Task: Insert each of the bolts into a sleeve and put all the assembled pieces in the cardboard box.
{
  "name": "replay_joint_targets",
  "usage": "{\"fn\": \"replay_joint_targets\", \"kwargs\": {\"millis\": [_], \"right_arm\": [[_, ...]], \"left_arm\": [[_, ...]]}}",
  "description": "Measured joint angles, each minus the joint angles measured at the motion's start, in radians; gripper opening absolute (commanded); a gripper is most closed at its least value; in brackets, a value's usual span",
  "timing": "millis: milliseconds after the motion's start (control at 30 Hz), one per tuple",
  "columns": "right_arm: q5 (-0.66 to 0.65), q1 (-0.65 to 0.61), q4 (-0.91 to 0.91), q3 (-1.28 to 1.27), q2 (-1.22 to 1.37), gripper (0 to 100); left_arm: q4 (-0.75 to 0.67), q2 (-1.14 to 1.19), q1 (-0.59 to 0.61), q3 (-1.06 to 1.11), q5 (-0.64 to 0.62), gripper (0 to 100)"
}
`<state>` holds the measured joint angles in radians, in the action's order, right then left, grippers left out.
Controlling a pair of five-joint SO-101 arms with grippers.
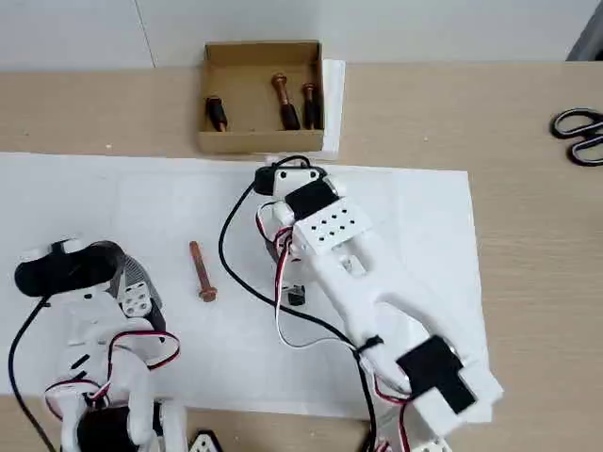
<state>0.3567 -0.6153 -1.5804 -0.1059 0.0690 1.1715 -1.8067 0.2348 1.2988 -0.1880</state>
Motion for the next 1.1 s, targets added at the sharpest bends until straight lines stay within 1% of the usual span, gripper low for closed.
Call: {"fn": "replay_joint_targets", "kwargs": {"millis": [233, 500, 733, 1100], "right_arm": [[-0.002, -0.011, 0.048, 0.0, 0.049, 20.9], [-0.002, -0.104, 0.092, 0.0, 0.06, 20.9], [-0.002, -0.107, 0.123, 0.0, 0.064, 20.9], [-0.002, -0.107, 0.19, 0.0, 0.167, 20.8]], "left_arm": [[0.0, 0.0, 0.0, 0.0, 0.0, 1], [0.0, 0.0, 0.0, 0.0, 0.0, 1], [0.0, 0.0, 0.0, 0.0, 0.0, 1], [0.0, 0.0, 0.0, 0.0, 0.0, 1]]}}
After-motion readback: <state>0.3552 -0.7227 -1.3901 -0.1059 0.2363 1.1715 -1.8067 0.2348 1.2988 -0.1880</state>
